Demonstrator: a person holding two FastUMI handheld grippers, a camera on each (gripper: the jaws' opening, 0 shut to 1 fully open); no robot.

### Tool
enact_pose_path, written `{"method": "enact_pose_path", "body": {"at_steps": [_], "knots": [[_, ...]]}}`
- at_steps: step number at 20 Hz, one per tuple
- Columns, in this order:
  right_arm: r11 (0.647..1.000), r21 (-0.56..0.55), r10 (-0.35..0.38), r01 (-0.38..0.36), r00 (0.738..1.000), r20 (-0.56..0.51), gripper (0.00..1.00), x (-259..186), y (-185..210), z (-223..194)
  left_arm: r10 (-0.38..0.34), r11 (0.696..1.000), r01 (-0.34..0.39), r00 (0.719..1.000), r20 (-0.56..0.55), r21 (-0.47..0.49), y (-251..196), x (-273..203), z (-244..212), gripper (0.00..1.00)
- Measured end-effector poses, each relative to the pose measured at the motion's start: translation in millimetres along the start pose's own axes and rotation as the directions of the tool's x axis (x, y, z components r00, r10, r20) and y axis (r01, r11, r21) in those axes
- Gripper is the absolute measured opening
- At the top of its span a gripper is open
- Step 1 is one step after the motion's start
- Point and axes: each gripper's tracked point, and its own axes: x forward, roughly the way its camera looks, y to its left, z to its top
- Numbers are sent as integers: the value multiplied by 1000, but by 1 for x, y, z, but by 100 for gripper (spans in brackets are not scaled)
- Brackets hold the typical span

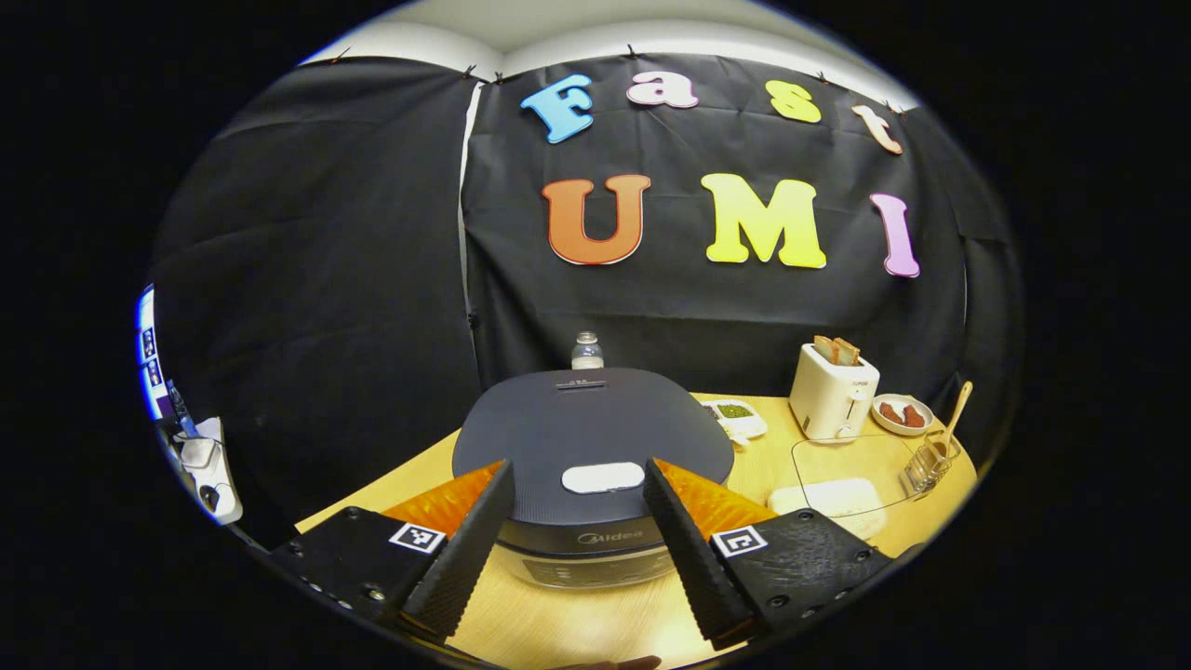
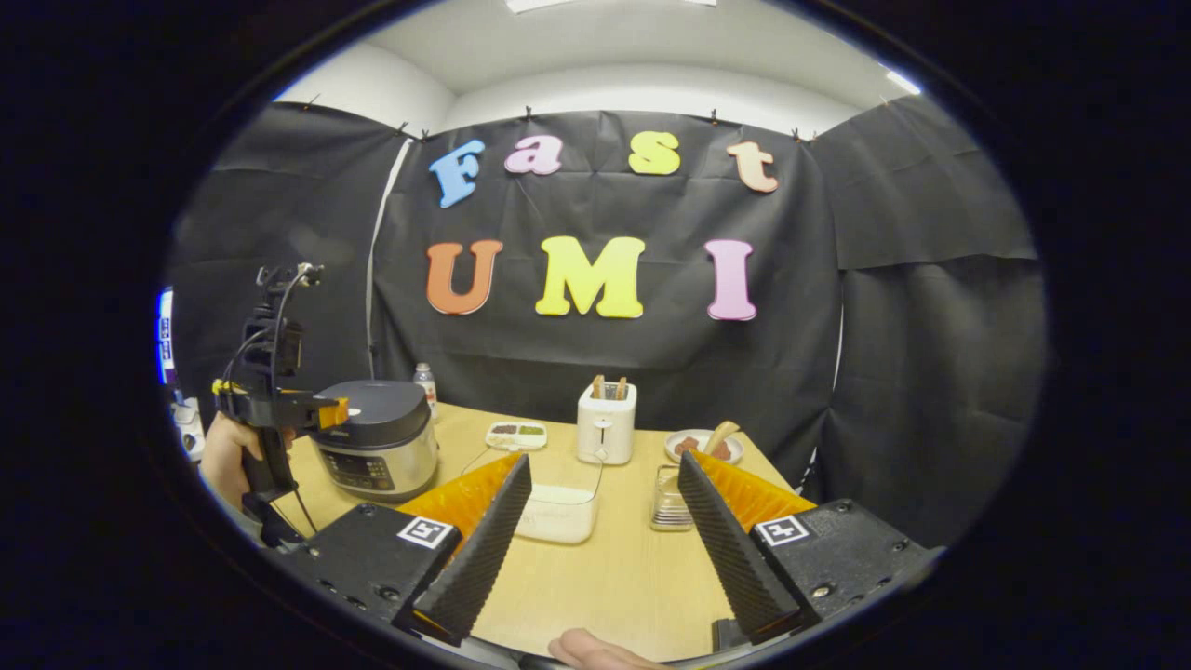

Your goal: Close the left gripper, press the button to open the rice cooker; take a wooden spoon from the chopstick holder with the right hand, scoop a spoonful of rice and pour it into the rice cooker, then put the wooden spoon back into the chopstick holder.

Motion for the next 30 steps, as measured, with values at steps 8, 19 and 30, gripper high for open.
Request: {"method": "enact_pose_path", "body": {"at_steps": [8,19,30], "knots": [[995,55,-85,84,996,9,100,-13,-40,-5,-43,998,47,994,96,-45,-7,-79,36,91],[986,85,-144,142,989,21,96,-38,-74,-9,-151,986,165,946,286,-24,-30,-190,86,93],[991,72,-114,113,993,14,96,-41,-60,-4,-214,977,211,935,282,41,-47,-220,67,93]]}}
